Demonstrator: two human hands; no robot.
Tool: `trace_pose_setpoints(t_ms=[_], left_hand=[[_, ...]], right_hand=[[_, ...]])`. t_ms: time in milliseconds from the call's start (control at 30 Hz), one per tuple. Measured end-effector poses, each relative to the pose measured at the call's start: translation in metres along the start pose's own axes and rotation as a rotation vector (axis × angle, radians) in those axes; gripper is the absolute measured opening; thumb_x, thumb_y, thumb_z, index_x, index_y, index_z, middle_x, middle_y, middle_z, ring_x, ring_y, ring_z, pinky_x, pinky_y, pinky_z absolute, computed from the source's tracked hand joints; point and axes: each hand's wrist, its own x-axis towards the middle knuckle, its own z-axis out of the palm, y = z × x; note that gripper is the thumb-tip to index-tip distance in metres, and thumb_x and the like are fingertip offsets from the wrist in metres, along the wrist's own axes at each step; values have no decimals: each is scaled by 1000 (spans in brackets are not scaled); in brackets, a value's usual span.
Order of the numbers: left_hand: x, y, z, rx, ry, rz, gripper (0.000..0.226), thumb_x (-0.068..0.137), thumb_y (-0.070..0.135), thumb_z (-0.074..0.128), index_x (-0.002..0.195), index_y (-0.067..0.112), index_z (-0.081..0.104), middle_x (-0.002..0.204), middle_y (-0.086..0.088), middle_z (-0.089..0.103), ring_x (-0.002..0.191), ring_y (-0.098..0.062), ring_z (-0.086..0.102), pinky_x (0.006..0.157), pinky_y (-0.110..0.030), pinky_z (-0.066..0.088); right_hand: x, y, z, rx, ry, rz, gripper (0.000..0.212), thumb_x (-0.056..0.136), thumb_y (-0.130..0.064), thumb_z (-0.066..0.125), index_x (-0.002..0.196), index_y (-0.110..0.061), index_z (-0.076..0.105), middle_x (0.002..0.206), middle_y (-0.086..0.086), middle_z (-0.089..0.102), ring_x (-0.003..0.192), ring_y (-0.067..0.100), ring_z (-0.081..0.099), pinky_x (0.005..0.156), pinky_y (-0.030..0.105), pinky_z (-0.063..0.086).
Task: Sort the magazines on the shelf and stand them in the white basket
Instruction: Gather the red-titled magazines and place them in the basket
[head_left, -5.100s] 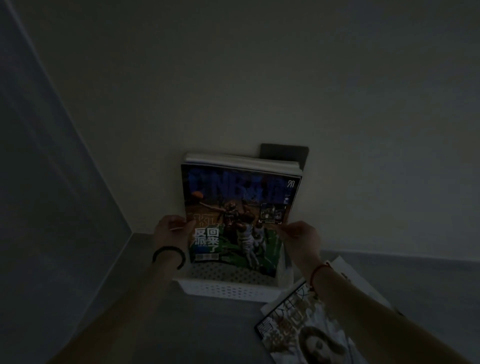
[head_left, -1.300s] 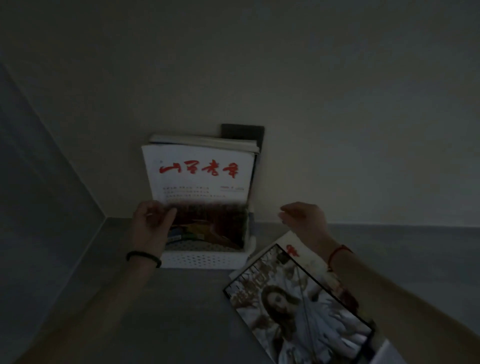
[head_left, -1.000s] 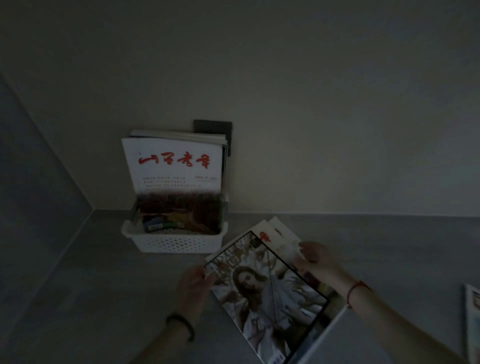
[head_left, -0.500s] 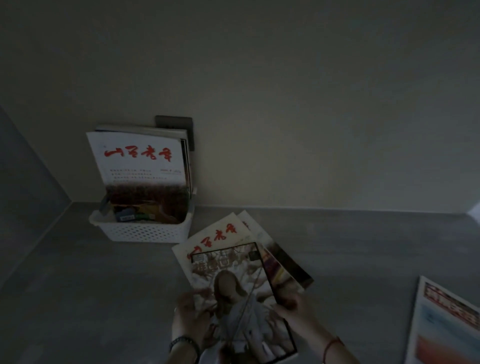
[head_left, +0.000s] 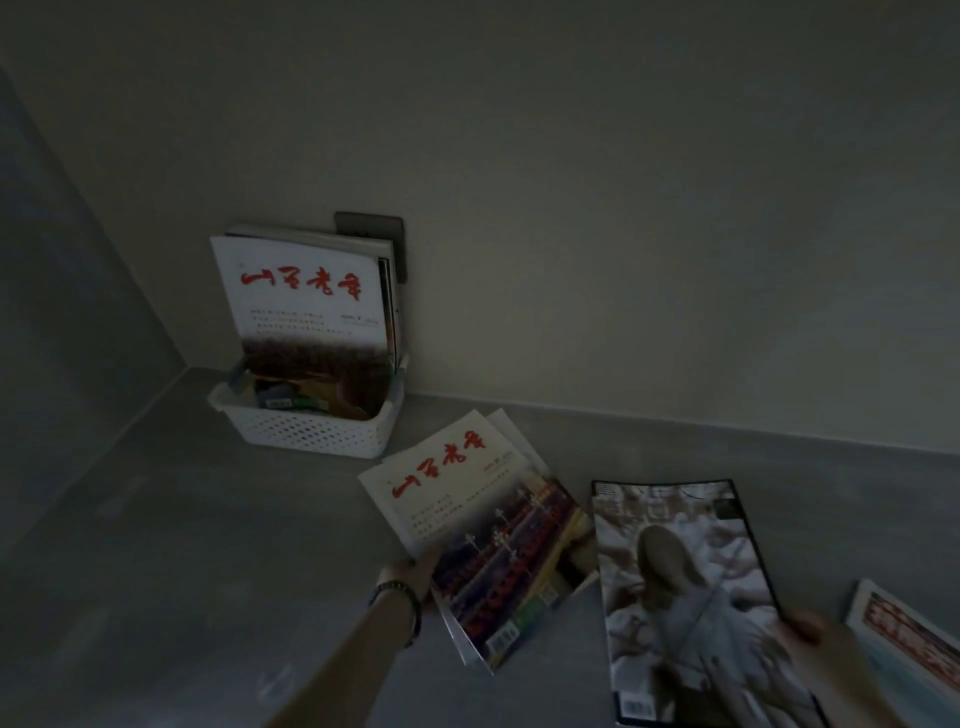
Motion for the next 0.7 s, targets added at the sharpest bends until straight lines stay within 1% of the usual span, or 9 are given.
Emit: trace_pose_setpoints(t_ms=[67,133,200,267,333,400,467,567,700], left_hand=[[0,7,4,130,18,52,42,80,11,66,116,-7,55,109,-15,62,108,-37,57,91,-40,46],[0,9,8,261,37,116,42,80,14,66,117,-3,56,113,-23,64,102,-39,60,83,-44,51],[0,9,8,323,44,168,39,82,14,63,117,0,55,109,-27,65,94,-40,62,76,-44,53],[0,9,6,328,56,213,38,85,14,58,120,3,50,107,-24,63,85,-33,58,69,-38,49],[-1,9,3,329,70,287,37,89,14,50,125,9,46,108,-17,61,86,-30,56,68,-34,45],[-6,11,0,396,91,386,39,92,13,41,131,17,41,116,-14,61,96,-32,59,71,-33,47],[-9,13,-10,505,90,461,41,94,13,37,134,19,38,120,-12,60,101,-32,59,75,-34,50],[-12,25,-30,557,88,523,34,94,15,40,127,15,49,114,-12,63,93,-26,59,74,-33,49],[-24,57,-55,389,-107,624,30,94,7,40,119,14,55,101,1,65,88,-15,59,62,-14,47]], right_hand=[[7,9,-10,-73,72,14,35,78,7,61,58,-20,71,73,-2,75,79,13,63,62,11,40],[6,8,-12,-163,93,26,18,76,11,63,67,-1,72,87,25,71,93,34,63,63,8,39],[7,3,-9,-212,44,2,31,76,13,61,65,-11,76,103,31,66,104,40,58,65,2,35],[4,-5,-2,-283,14,-87,44,73,17,59,58,-22,74,104,25,67,103,37,59,72,17,39],[0,-22,6,-329,67,-185,32,71,16,61,68,-15,69,103,28,66,100,39,60,78,33,39],[-3,-40,18,-351,69,-192,19,77,1,65,95,-4,66,112,27,63,106,38,58,88,40,42],[-2,-56,40,-377,46,-266,35,78,-10,68,111,-2,61,116,22,63,107,33,59,91,41,44],[-8,-90,81,-264,-98,-346,40,75,-6,71,112,-4,57,116,17,60,108,30,57,88,35,44],[-20,-146,136,-73,-384,-262,66,79,-22,70,135,-14,36,127,2,46,124,26,44,97,33,37]])
